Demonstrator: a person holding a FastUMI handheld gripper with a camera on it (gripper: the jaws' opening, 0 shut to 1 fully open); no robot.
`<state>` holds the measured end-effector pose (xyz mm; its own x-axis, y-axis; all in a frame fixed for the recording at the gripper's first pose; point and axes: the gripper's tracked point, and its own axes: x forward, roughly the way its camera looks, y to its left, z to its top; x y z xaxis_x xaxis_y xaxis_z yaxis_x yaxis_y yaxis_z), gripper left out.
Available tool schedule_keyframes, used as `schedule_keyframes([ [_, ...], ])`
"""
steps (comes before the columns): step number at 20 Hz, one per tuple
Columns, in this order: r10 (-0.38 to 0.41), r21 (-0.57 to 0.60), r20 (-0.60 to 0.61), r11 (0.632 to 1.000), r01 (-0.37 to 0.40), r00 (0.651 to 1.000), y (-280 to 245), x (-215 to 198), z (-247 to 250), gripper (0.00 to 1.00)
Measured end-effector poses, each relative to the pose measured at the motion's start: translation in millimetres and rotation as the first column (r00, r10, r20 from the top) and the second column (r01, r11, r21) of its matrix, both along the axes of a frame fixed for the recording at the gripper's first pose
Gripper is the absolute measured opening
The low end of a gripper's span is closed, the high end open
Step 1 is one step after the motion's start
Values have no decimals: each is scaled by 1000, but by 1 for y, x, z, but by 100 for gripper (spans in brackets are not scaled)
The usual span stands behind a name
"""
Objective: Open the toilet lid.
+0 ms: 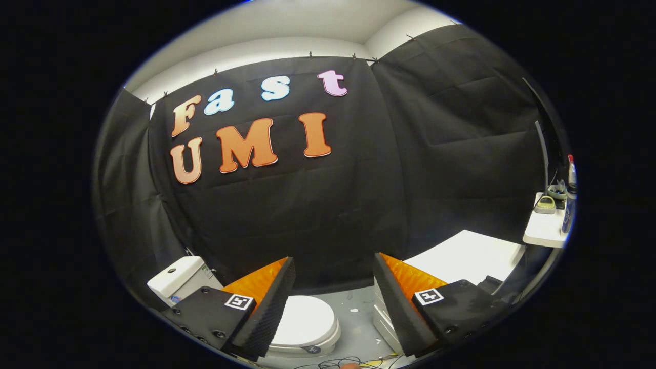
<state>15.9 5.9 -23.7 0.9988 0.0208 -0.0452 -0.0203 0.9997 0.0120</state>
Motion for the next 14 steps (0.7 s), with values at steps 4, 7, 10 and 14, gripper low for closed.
schedule_keyframes([
  [4,31,5,-56,1000,-31,998,8,15,-30,98],
  [7,96,14,-102,995,-95,990,28,29,-64,98],
  [10,201,117,-108,975,-189,974,54,45,-101,99],
  [14,276,388,-189,902,-187,942,71,69,-170,99],
])
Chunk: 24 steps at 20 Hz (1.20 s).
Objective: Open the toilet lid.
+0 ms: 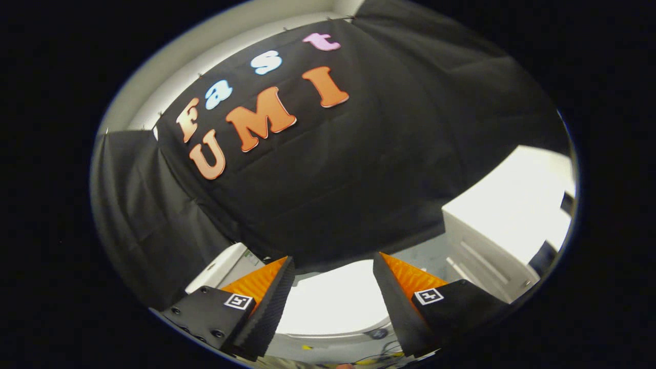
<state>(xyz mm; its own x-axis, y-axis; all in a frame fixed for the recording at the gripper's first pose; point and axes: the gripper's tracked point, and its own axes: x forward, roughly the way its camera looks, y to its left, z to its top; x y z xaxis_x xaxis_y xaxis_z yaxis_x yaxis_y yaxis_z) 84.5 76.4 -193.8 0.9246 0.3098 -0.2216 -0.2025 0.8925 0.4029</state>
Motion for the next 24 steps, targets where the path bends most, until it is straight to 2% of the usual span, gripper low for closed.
schedule_keyframes([
  [2,-27,24,-50,999,29,998,-6,10,-31,98],
  [5,-30,20,-138,999,33,990,-17,9,-88,98],
  [7,-26,68,-217,997,42,976,-22,7,-126,98],
  [11,-15,129,-364,989,66,931,-29,7,-202,98],
  [18,24,122,-544,991,51,839,-36,-6,-311,98],
  [24,103,218,-629,975,48,771,-38,-20,-357,92],
])
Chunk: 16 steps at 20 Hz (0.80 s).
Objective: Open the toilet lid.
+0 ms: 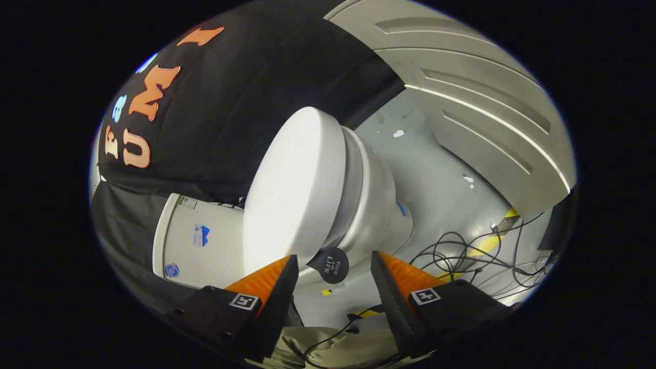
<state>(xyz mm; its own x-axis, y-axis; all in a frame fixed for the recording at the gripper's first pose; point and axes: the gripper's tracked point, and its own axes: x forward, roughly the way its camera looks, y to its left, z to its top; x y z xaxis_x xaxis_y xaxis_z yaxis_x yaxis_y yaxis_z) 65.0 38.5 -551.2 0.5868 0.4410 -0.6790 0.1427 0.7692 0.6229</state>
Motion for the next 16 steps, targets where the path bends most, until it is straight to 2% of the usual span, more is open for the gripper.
schedule_keyframes([
  [5,35,63,-43,997,-32,998,15,1,-22,69],
  [8,20,74,-44,997,-17,999,18,8,-26,69],
  [9,27,107,-43,994,-22,999,23,11,-26,66],
  [12,11,147,-42,989,-5,999,25,12,-25,41],
  [13,-5,164,-38,986,11,999,21,12,-22,41],
  [14,-10,191,-38,981,17,999,20,11,-19,37],
  [15,-32,221,-69,974,47,997,23,10,-22,31],
  [16,-55,254,-107,964,81,993,23,11,-22,31],
])
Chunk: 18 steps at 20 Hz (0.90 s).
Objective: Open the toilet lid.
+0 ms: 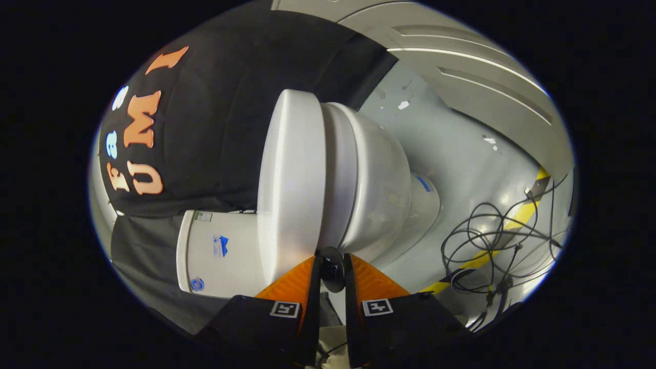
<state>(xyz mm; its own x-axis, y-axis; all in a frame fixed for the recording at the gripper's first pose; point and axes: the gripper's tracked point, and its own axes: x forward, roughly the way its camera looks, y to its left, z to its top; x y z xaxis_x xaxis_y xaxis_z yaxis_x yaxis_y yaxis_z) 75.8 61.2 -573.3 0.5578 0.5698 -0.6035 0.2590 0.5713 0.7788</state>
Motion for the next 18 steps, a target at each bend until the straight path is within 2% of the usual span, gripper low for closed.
schedule_keyframes([
  [3,-50,47,12,998,49,999,-2,6,3,29],
  [5,-83,62,-12,995,84,996,1,6,11,8],
  [9,-63,-88,-4,994,62,998,1,7,18,8],
  [12,-90,-102,14,991,91,996,7,11,39,8],
  [18,0,-282,103,959,30,995,26,13,90,8],
])
